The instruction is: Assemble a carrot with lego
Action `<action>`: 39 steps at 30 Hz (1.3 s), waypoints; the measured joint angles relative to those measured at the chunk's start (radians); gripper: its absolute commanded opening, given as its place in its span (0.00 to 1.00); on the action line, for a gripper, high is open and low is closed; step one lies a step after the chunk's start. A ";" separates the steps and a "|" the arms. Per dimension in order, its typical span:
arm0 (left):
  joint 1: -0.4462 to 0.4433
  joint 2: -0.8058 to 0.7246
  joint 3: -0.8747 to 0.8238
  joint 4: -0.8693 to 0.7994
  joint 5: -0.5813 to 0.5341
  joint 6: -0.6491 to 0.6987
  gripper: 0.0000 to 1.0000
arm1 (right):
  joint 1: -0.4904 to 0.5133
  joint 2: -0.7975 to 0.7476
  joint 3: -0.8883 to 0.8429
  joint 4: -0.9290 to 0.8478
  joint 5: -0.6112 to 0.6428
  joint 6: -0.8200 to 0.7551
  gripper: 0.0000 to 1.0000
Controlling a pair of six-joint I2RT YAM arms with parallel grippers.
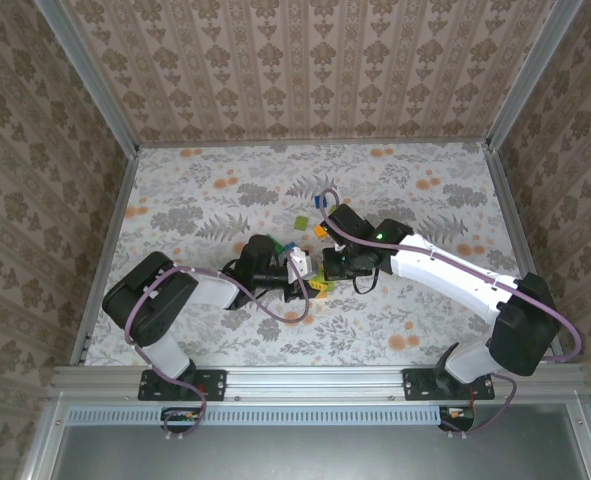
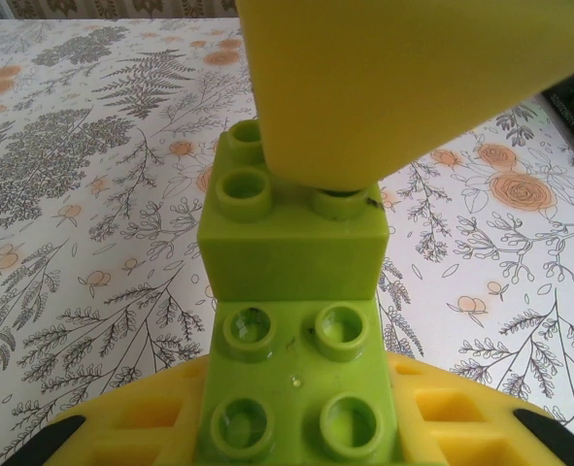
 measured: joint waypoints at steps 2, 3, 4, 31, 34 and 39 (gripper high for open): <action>0.000 0.000 0.000 0.000 -0.001 -0.002 0.32 | 0.000 0.006 0.006 -0.005 0.001 -0.001 0.00; 0.000 0.000 0.000 0.000 -0.002 -0.002 0.32 | 0.000 0.011 0.010 -0.010 0.002 -0.001 0.00; 0.000 0.000 0.000 0.000 -0.002 -0.002 0.32 | 0.000 0.015 0.014 -0.014 0.003 -0.003 0.00; -0.005 -0.011 0.023 -0.050 -0.047 -0.031 0.31 | -0.020 -0.282 0.188 -0.145 0.136 -0.104 0.01; 0.000 -0.050 0.046 -0.148 -0.108 -0.075 0.31 | -0.035 -0.308 0.123 -0.143 0.135 -0.106 0.01; 0.020 -0.121 0.120 -0.392 -0.212 -0.166 0.31 | -0.050 -0.327 0.011 -0.121 0.124 -0.114 0.02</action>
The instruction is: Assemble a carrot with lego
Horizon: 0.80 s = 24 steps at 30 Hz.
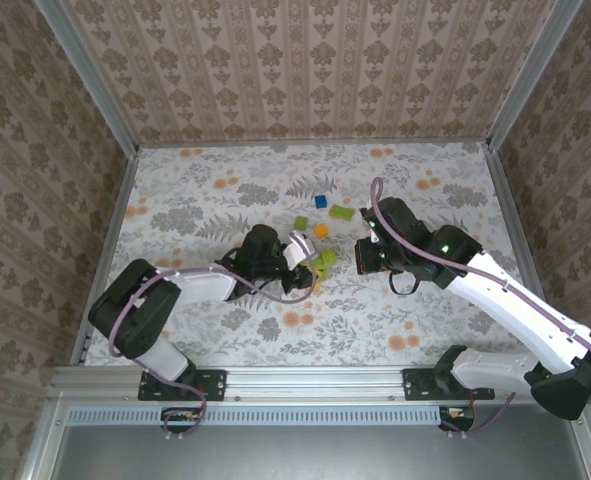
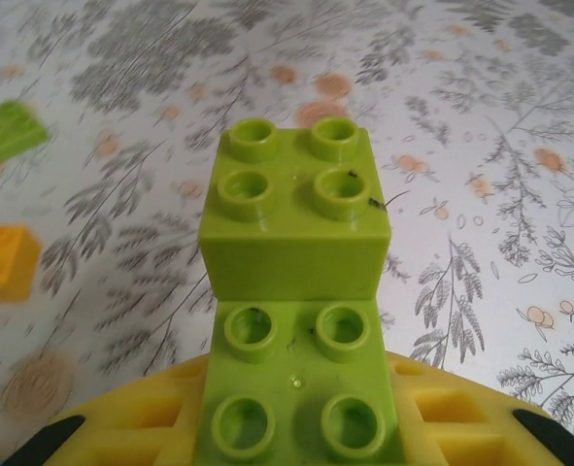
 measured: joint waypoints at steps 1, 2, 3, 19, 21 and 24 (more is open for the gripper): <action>0.008 -0.021 0.012 -0.053 -0.010 -0.019 0.31 | -0.003 -0.010 -0.023 0.010 -0.004 -0.004 0.02; 0.019 -0.046 0.027 -0.109 -0.017 -0.039 0.32 | -0.007 -0.021 -0.040 0.019 -0.009 -0.008 0.02; 0.031 -0.069 0.038 -0.150 -0.017 -0.055 0.32 | -0.011 -0.033 -0.057 0.028 -0.015 -0.012 0.02; 0.423 -0.227 0.329 -0.634 0.150 -0.284 0.36 | -0.023 -0.129 -0.196 0.142 -0.124 -0.075 0.03; 0.465 -0.182 0.390 -0.683 0.158 -0.296 0.36 | -0.023 -0.129 -0.201 0.152 -0.140 -0.084 0.03; 0.554 -0.106 0.467 -0.736 0.177 -0.320 0.35 | -0.023 -0.129 -0.209 0.166 -0.164 -0.097 0.03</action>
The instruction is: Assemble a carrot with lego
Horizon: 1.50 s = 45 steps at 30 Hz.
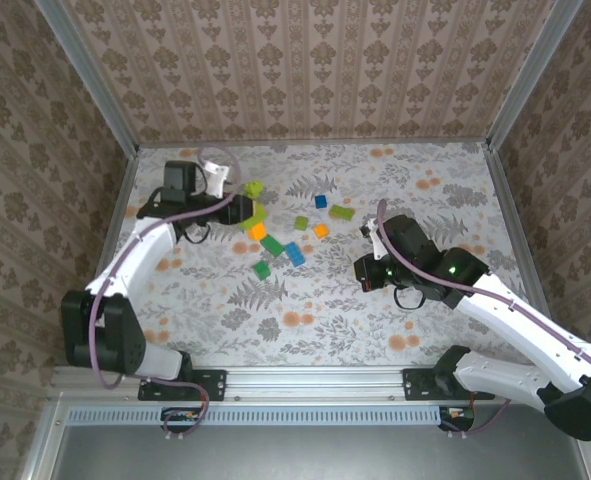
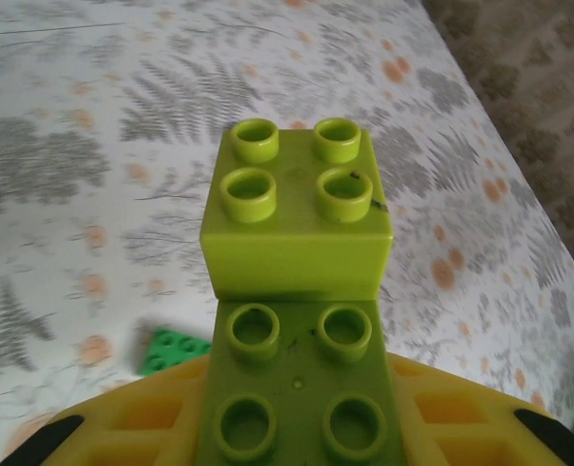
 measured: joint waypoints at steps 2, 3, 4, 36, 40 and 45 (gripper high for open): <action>0.064 0.055 0.042 -0.025 0.019 -0.017 0.35 | 0.000 0.000 -0.006 0.011 -0.018 -0.004 0.03; 0.095 0.086 0.064 -0.041 0.027 -0.024 0.35 | 0.000 0.002 -0.009 0.016 -0.026 -0.006 0.02; 0.123 0.120 0.092 -0.063 0.034 -0.029 0.35 | 0.000 0.003 -0.011 0.023 -0.034 -0.008 0.03; 0.173 0.951 0.995 -0.759 -0.098 0.176 0.41 | 0.000 0.092 -0.095 0.132 -0.136 -0.030 0.02; 0.173 0.986 1.044 -0.798 -0.103 0.188 0.43 | 0.000 0.092 -0.104 0.137 -0.137 -0.033 0.02; 0.173 1.005 1.065 -0.821 -0.105 0.194 0.47 | 0.000 0.092 -0.113 0.145 -0.137 -0.034 0.02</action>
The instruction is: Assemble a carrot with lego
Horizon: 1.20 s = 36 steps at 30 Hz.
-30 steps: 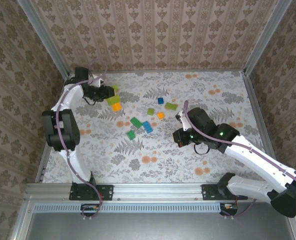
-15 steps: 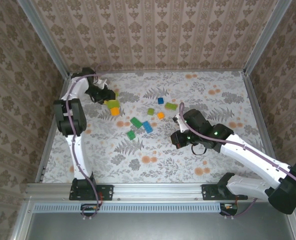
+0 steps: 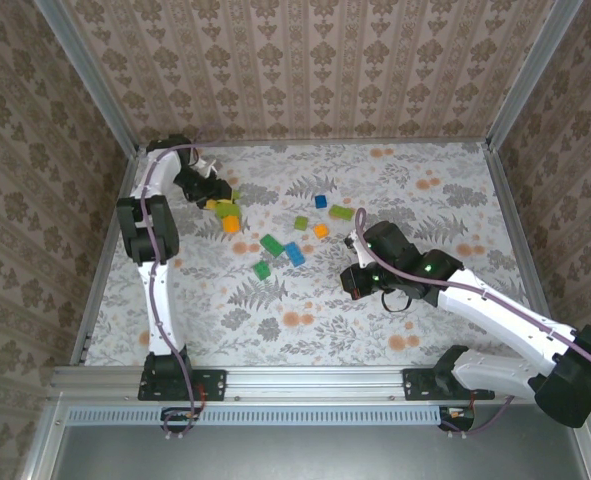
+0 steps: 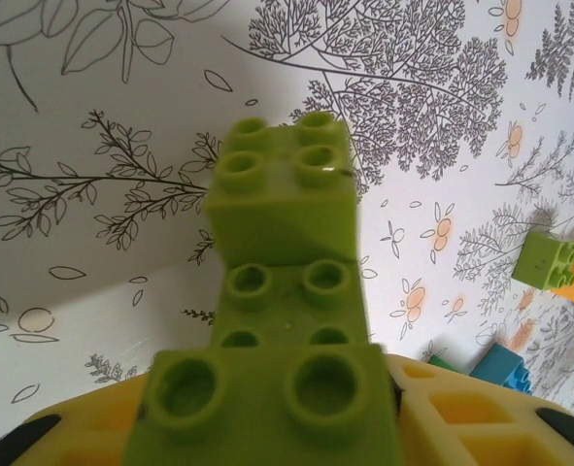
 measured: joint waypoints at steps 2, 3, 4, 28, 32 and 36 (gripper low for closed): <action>0.000 0.004 0.002 -0.006 0.000 0.002 0.50 | 0.000 0.000 -0.004 0.000 0.000 0.000 0.02; 0.000 0.006 0.002 -0.008 -0.001 0.002 0.50 | 0.000 0.000 -0.006 0.000 0.000 0.000 0.02; 0.000 0.006 0.002 -0.009 -0.001 0.002 0.52 | 0.000 0.000 -0.006 0.000 0.000 0.000 0.03; 0.035 -0.187 -0.120 0.098 -0.014 -0.021 1.00 | 0.000 0.033 -0.024 0.003 0.024 -0.033 0.67; 0.031 -0.535 -0.338 0.286 -0.008 -0.098 1.00 | 0.020 0.126 0.020 0.003 0.039 -0.041 0.68; 0.031 -0.966 -0.607 0.554 -0.002 -0.216 1.00 | 0.063 0.233 0.111 -0.001 0.073 -0.050 0.68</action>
